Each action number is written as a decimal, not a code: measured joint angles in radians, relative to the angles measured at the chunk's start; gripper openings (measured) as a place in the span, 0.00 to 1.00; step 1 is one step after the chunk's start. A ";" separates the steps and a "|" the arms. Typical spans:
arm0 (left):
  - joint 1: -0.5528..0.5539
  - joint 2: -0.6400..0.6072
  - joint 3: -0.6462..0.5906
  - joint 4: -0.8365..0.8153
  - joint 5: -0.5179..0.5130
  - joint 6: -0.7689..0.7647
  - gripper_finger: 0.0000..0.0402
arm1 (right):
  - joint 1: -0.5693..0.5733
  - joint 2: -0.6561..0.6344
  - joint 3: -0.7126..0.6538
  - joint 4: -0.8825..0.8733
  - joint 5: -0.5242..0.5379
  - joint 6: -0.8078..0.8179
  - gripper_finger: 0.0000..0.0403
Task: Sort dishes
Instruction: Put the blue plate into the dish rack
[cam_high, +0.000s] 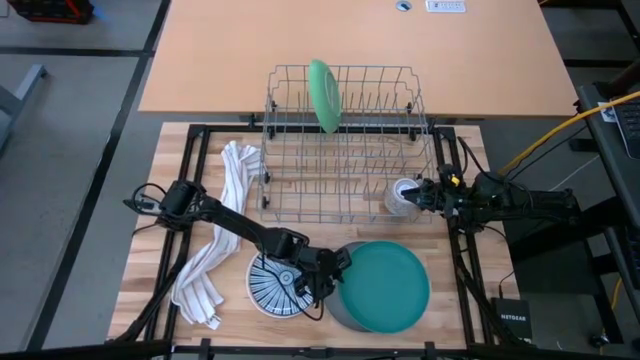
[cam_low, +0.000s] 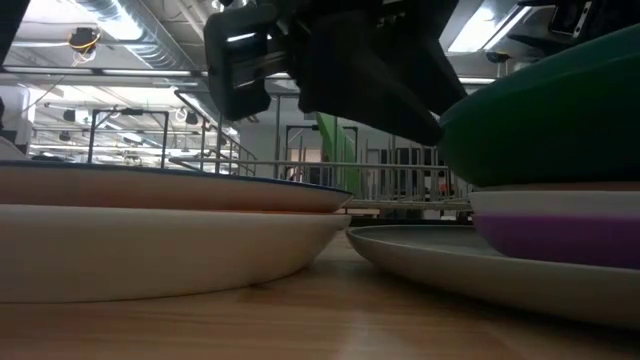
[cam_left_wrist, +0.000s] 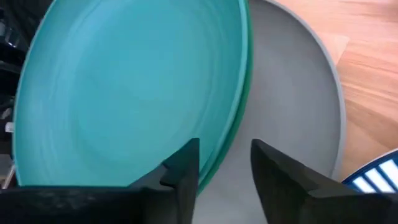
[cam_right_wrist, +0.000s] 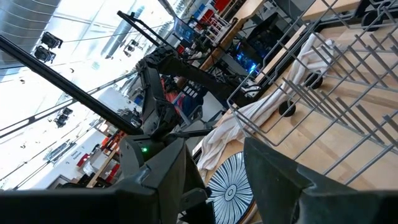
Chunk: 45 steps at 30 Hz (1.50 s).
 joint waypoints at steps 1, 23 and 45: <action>0.001 0.000 0.000 0.000 0.000 0.003 0.26 | 0.000 0.000 0.000 0.000 0.000 0.000 0.41; -0.034 0.022 0.000 -0.021 -0.006 -0.027 0.01 | 0.000 0.000 0.000 0.000 0.000 0.000 0.41; -0.018 -0.038 -0.002 0.080 0.180 -0.528 0.00 | 0.000 0.000 0.000 0.000 -0.046 0.000 0.41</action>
